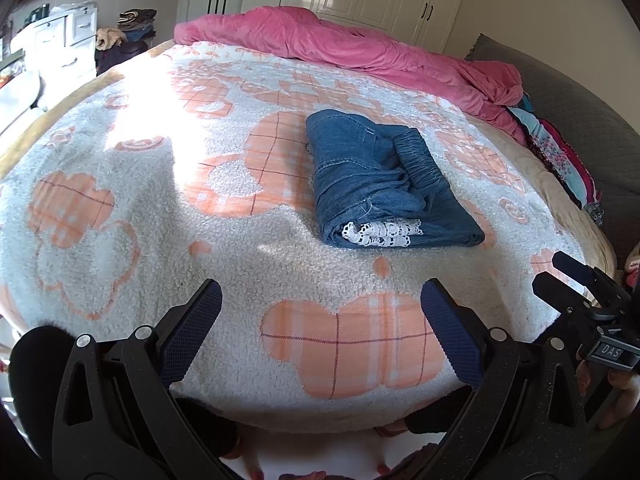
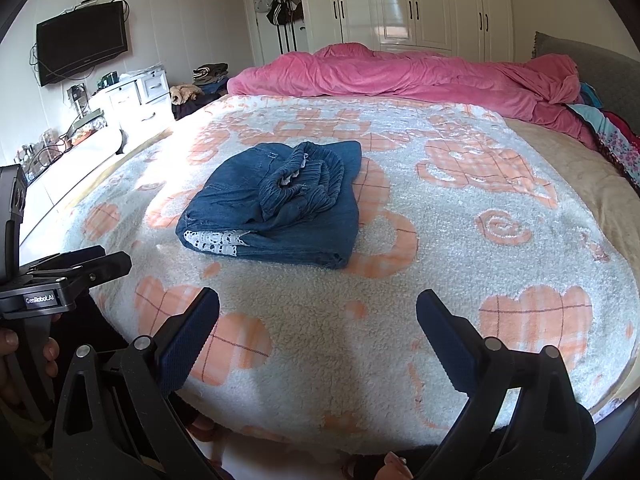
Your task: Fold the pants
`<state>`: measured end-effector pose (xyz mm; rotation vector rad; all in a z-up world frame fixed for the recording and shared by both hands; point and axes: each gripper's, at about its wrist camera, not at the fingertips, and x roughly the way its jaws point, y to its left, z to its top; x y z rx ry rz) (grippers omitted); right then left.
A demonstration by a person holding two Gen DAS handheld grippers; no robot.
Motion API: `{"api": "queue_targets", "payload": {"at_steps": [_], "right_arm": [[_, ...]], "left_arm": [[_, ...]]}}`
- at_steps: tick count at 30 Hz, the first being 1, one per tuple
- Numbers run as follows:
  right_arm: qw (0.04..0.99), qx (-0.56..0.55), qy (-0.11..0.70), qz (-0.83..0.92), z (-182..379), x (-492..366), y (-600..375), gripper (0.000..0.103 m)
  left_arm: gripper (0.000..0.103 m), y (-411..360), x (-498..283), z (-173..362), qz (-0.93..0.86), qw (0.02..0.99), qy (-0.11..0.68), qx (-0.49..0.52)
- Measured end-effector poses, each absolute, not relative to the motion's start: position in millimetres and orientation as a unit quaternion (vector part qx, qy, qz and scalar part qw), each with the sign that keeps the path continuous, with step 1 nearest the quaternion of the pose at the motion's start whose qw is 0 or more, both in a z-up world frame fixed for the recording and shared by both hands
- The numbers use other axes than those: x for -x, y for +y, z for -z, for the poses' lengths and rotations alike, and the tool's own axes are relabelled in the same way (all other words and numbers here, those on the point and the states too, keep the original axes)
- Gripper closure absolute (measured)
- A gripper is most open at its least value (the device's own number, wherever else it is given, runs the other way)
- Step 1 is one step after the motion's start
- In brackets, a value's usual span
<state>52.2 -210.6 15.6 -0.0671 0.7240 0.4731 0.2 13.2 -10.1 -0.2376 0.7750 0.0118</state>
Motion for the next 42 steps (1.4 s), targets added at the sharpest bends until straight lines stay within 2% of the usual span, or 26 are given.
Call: {"api": "queue_targets", "payload": {"at_steps": [30,39,42], "right_arm": [[0.91,0.029,0.362,-0.203,-11,-65,-221,0.005],[0.917,0.021,0.37,-0.147,-5,-101,-260,0.005],[0.923,0.016,0.373,-0.097,-3,-132,-291,0.005]], "left_arm": [[0.009,20,-11,20,-0.015,0.907,0.406,0.109],[0.009,52,-31,29,-0.07,0.897,0.421,0.116],[0.009,72,-40,21,-0.115,0.905,0.398,0.103]]}}
